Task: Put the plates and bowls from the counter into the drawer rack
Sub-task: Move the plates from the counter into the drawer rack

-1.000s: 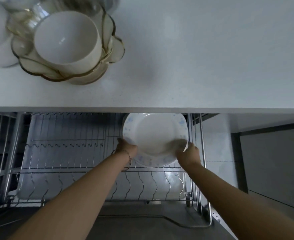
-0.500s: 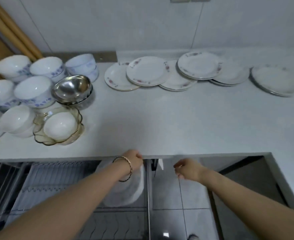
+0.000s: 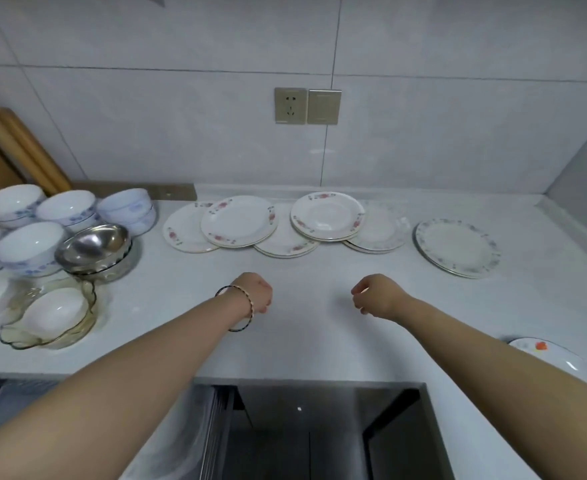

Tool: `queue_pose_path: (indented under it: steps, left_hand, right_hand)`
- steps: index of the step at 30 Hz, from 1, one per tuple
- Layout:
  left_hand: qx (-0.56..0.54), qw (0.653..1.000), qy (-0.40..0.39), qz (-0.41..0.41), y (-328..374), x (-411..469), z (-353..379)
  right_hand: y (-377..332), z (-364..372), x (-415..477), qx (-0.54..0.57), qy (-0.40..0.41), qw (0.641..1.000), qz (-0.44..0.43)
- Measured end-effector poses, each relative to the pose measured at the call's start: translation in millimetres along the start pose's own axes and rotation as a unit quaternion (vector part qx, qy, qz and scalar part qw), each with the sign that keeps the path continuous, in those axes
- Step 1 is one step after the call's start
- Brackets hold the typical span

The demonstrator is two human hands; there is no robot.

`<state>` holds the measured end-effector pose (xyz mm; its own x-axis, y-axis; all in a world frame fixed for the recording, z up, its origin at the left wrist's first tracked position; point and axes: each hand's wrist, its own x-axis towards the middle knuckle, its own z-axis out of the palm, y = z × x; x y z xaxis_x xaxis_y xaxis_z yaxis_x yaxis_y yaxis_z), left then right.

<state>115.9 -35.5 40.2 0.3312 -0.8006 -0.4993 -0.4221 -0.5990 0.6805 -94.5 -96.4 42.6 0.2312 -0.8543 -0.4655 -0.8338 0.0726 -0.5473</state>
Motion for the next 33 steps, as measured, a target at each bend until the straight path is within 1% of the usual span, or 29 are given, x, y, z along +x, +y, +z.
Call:
queue_pose_path:
  steps: [5, 10, 12, 15, 17, 19, 22, 24, 26, 30, 33]
  left_hand:
    - [-0.042, 0.999, -0.011, -0.002, 31.6, 46.2, 9.1]
    - [-0.048, 0.998, -0.023, -0.017, 62.7, 134.9, 11.2]
    - [-0.028, 0.999, -0.012, -0.019, 79.3, 176.0, 9.7]
    - [-0.022, 0.999, -0.021, -0.039, 103.5, 230.7, 8.6]
    - [0.001, 0.999, -0.022, -0.050, 116.0, 267.3, 10.1]
    - [0.023, 0.998, -0.033, -0.058, 123.1, 302.5, 12.5]
    - [0.019, 0.995, -0.066, -0.075, 131.4, 336.2, 18.2]
    - [0.012, 0.995, -0.066, -0.077, 130.8, 351.5, 25.6]
    - [0.007, 0.996, -0.062, -0.067, 130.4, 358.3, 29.4]
    - [-0.044, 0.995, -0.050, -0.070, 113.5, 367.6, 31.2]
    - [-0.038, 0.996, -0.043, -0.062, 103.2, 352.2, 27.9]
  right_hand:
    - [4.7, -25.2, 48.3, -0.003, 0.010, 1.000, 0.007]
    - [-0.9, -52.8, 128.6, 0.004, 0.030, 0.999, 0.038]
    - [-9.5, -66.1, 164.5, 0.011, 0.049, 0.997, 0.060]
    - [-21.1, -79.4, 220.9, 0.023, 0.079, 0.993, 0.089]
    - [-25.9, -84.6, 259.6, 0.034, 0.098, 0.988, 0.114]
    - [-24.7, -86.0, 298.1, 0.057, 0.103, 0.982, 0.147]
    - [-15.1, -81.4, 344.9, 0.090, 0.097, 0.971, 0.200]
    - [-9.5, -76.6, 363.6, 0.112, 0.089, 0.965, 0.218]
    - [-3.0, -73.0, 375.3, 0.133, 0.099, 0.960, 0.224]
    - [5.3, -70.2, 372.2, 0.179, 0.128, 0.955, 0.198]
    - [6.3, -63.5, 348.2, 0.201, 0.141, 0.953, 0.177]
